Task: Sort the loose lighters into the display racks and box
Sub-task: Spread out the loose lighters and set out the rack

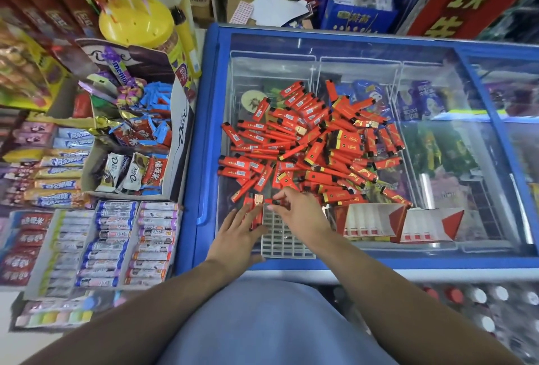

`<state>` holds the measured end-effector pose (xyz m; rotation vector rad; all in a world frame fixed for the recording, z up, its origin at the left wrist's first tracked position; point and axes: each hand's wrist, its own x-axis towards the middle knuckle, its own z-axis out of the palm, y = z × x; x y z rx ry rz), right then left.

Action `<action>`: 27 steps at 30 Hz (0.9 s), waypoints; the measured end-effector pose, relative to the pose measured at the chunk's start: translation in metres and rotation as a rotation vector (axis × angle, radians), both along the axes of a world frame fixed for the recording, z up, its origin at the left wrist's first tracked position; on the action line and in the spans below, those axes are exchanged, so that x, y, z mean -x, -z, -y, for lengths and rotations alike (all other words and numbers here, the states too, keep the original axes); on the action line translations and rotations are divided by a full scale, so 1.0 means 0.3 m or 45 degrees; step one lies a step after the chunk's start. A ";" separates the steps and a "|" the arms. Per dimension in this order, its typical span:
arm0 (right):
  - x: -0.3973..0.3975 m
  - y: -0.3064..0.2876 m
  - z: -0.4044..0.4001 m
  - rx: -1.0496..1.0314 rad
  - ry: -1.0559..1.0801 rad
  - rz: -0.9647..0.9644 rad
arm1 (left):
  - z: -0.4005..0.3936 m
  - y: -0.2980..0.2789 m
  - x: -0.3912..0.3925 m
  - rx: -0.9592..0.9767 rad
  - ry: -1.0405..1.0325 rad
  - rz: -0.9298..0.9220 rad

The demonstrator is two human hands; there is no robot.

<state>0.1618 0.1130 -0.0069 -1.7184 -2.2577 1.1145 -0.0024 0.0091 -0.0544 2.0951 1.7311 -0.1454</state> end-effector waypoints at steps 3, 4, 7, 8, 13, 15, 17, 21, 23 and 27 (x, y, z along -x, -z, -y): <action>0.008 -0.001 0.014 -0.038 -0.025 0.024 | 0.004 -0.010 0.004 0.015 0.001 -0.001; 0.008 -0.004 0.019 -0.053 -0.032 0.027 | 0.005 -0.012 0.006 0.029 0.003 -0.004; 0.010 -0.015 0.029 -0.056 -0.027 0.040 | 0.004 -0.010 0.007 0.021 -0.008 -0.009; 0.011 -0.014 0.031 -0.059 -0.030 0.047 | 0.004 -0.010 0.007 0.010 -0.010 -0.009; 0.018 0.000 0.040 -0.109 -0.090 0.113 | 0.002 -0.001 0.022 0.033 0.009 -0.017; 0.034 -0.001 0.041 -0.123 -0.129 0.123 | 0.002 0.000 0.038 0.044 0.003 0.047; 0.054 -0.001 0.035 -0.132 -0.152 0.139 | 0.000 -0.006 0.060 0.048 -0.084 0.168; 0.052 -0.014 0.014 -0.085 -0.154 0.193 | -0.006 0.001 0.105 -0.035 -0.152 0.209; 0.022 -0.027 -0.024 -0.107 -0.063 0.213 | -0.013 0.005 0.103 -0.072 -0.180 0.246; -0.003 -0.019 -0.125 -0.138 0.060 0.373 | -0.036 -0.011 0.073 -0.098 -0.248 0.280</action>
